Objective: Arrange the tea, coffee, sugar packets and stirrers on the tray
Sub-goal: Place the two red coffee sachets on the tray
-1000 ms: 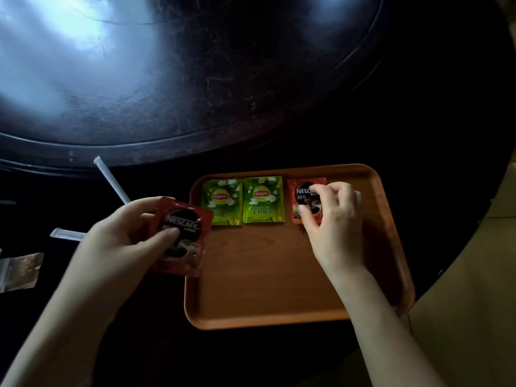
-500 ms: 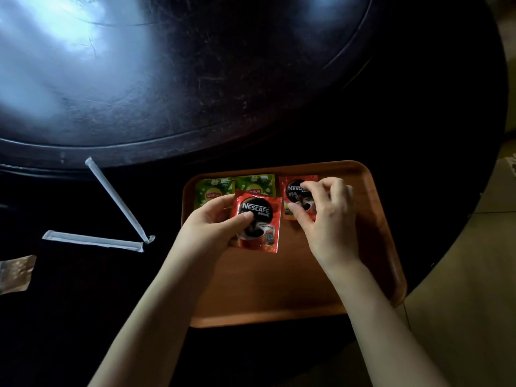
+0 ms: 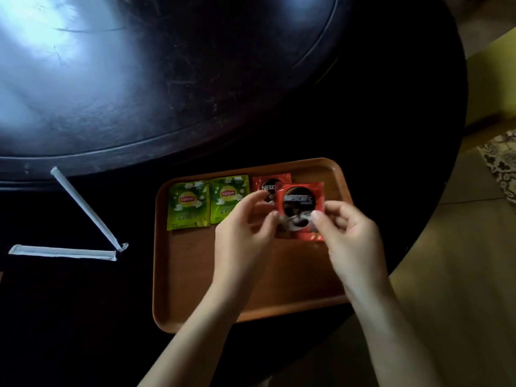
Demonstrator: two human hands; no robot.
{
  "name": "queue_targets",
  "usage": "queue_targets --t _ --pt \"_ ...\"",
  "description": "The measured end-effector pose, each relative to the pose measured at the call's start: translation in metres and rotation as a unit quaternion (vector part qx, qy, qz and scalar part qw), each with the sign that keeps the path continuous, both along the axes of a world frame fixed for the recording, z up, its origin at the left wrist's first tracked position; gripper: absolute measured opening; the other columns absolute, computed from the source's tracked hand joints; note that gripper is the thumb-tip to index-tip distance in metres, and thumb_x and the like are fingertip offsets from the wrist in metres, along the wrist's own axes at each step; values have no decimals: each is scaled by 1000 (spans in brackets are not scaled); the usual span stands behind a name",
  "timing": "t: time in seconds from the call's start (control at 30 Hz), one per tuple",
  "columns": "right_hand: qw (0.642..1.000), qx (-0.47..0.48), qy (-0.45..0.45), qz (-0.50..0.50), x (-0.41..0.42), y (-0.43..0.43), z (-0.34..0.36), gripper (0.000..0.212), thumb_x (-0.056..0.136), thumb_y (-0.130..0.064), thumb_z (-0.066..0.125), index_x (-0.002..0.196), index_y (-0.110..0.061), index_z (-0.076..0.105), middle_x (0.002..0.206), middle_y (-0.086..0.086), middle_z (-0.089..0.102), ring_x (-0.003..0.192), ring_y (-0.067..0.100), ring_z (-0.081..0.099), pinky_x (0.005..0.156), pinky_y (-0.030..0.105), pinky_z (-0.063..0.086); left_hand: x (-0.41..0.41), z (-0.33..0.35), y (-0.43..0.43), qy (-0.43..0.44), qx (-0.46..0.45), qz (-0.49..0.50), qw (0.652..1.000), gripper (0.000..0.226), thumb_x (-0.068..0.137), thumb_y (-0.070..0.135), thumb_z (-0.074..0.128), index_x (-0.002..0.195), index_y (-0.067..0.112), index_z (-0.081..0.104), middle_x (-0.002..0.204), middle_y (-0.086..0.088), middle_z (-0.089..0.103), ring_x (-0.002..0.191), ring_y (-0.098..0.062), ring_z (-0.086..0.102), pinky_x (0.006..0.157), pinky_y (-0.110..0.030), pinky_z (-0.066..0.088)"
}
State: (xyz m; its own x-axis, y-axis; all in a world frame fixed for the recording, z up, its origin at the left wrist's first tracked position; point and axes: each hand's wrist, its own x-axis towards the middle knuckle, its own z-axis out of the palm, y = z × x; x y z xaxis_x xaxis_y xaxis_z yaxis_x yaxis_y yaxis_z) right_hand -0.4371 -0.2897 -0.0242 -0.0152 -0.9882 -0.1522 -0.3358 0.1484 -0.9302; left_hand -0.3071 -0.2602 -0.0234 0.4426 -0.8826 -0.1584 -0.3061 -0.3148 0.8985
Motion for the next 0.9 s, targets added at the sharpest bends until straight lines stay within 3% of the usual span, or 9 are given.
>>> queue_targets --t 0.03,0.1,0.23,0.3,0.4,0.47,0.57,0.67,0.9 --pt "999 -14 23 -24 -7 -6 -2 18 85 -16 59 77 -33 57 77 -14 63 76 7 65 62 17 51 -5 -4 -2 -98 -34 -13 995 33 86 7 70 118 11 68 106 -2 74 98 -13 69 88 -21 51" --pt "995 -36 75 -54 -18 -20 -7 8 86 -15 58 86 -22 59 76 -9 61 78 13 64 59 15 45 -13 -13 -9 -211 -76 -56 973 32 83 4 68 115 4 70 115 -12 72 107 -26 68 93 -27 48" --pt "977 -70 197 -37 -20 -41 -14 16 88 -14 56 100 -6 63 85 5 64 74 12 57 47 3 37 -26 -30 -25 -312 -92 -116 938 26 77 0 65 101 -2 74 116 -22 70 114 -40 63 94 -47 50" --pt "960 -98 262 -25 -15 -45 -17 18 88 -16 56 101 -6 62 88 8 66 75 15 58 51 6 36 -27 -36 -31 -344 -88 -124 927 25 74 0 66 96 -2 75 113 -23 72 112 -42 64 90 -50 51" --pt "926 -130 353 -17 -11 -46 -21 26 87 -18 56 109 -5 57 105 15 64 95 27 60 68 28 47 -26 -42 -35 -369 -84 -129 917 26 71 -2 70 96 -3 76 110 -23 73 110 -42 65 88 -52 52" --pt "901 -186 393 0 -10 -44 -23 31 83 -15 60 112 -4 56 108 18 61 101 33 55 77 36 49 -26 -45 -35 -370 -86 -129 916 28 70 -6 75 98 -3 75 111 -23 73 111 -42 65 89 -52 52" --pt "882 -240 397 88 -11 -42 -28 33 79 -17 65 110 -9 59 107 13 61 103 31 53 85 38 48 -26 -47 -36 -378 -94 -124 913 27 73 1 67 99 -2 75 110 -22 73 111 -41 65 89 -51 52" --pt "883 -220 389 142 -11 -41 -34 33 78 -19 65 110 -11 60 110 11 60 105 29 52 88 40 48 -28 -48 -37 -375 -88 -123 915 29 74 5 64 100 0 75 111 -20 73 112 -39 65 88 -48 54" --pt "891 -216 394 67 -1 -44 -37 32 76 -21 69 105 -7 62 100 16 60 93 32 55 77 38 50 -30 -49 -41 -369 -78 -116 919 28 75 6 64 100 -2 75 113 -21 72 114 -40 64 89 -49 53"
